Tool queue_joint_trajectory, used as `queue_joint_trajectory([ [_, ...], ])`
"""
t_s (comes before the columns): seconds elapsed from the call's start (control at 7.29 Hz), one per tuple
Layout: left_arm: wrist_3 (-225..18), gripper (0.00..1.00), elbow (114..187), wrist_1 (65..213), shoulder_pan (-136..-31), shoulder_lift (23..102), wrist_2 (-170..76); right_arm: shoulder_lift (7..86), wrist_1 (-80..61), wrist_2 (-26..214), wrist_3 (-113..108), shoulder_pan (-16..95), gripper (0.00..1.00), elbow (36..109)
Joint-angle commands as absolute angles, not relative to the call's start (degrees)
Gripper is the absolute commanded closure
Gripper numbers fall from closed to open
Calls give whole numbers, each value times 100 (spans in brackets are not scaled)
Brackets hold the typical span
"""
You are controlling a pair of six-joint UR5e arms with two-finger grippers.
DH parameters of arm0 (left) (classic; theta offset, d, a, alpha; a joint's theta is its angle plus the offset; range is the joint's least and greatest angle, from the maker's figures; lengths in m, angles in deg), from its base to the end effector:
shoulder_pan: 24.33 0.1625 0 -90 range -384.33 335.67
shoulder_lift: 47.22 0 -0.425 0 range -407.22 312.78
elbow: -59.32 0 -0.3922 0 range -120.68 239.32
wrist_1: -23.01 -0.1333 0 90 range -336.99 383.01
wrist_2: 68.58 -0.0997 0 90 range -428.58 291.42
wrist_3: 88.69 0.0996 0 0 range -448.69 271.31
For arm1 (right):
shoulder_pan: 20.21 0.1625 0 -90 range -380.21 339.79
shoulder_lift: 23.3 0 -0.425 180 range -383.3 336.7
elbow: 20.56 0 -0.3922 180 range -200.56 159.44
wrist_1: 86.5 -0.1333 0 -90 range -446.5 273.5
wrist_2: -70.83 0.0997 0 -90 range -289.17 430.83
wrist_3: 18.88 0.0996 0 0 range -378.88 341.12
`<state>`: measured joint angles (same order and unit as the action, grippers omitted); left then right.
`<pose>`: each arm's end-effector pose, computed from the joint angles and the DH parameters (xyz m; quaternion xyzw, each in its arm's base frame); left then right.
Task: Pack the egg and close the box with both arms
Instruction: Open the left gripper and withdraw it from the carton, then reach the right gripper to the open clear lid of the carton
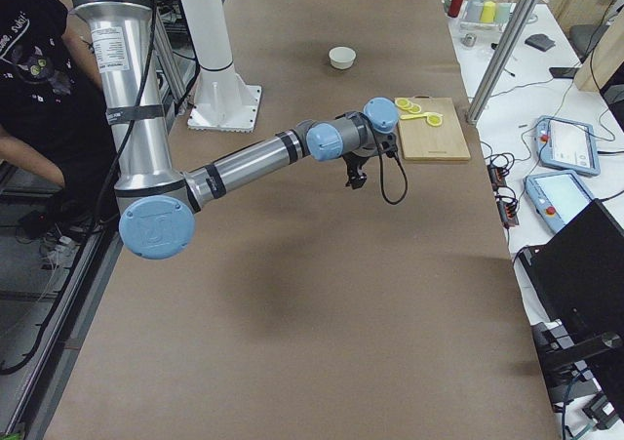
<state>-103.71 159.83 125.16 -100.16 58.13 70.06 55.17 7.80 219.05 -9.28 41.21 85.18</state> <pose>0.0863 -0.5811 0.3917 0.1891 0.4516 0.1277 0.8626 -0.2184 -0.5026 0.4086 0.0085 -0.5074 -0.2367 0.8285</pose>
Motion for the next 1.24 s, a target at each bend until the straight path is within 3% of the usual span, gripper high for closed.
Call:
queue_joint_trajectory([
  [0.0,-9521,20,16048,12084,-10229,5450,7011,5133,771,21823,-772,3746,20,8482],
  [0.14,-9519,20,16083,12075,-10238,5412,7011,5054,771,21483,-781,3588,42,8474],
  [0.41,-9511,20,16275,12075,-10255,5263,7011,4521,771,20875,-763,3271,51,7916],
  [0.82,-9510,21,16382,12075,-10255,5157,7011,4211,-918,20838,-328,3191,48,6571],
  [1.1,-9510,22,16400,12075,-10317,5157,7011,3868,-1065,20829,219,3024,59,6434],
])
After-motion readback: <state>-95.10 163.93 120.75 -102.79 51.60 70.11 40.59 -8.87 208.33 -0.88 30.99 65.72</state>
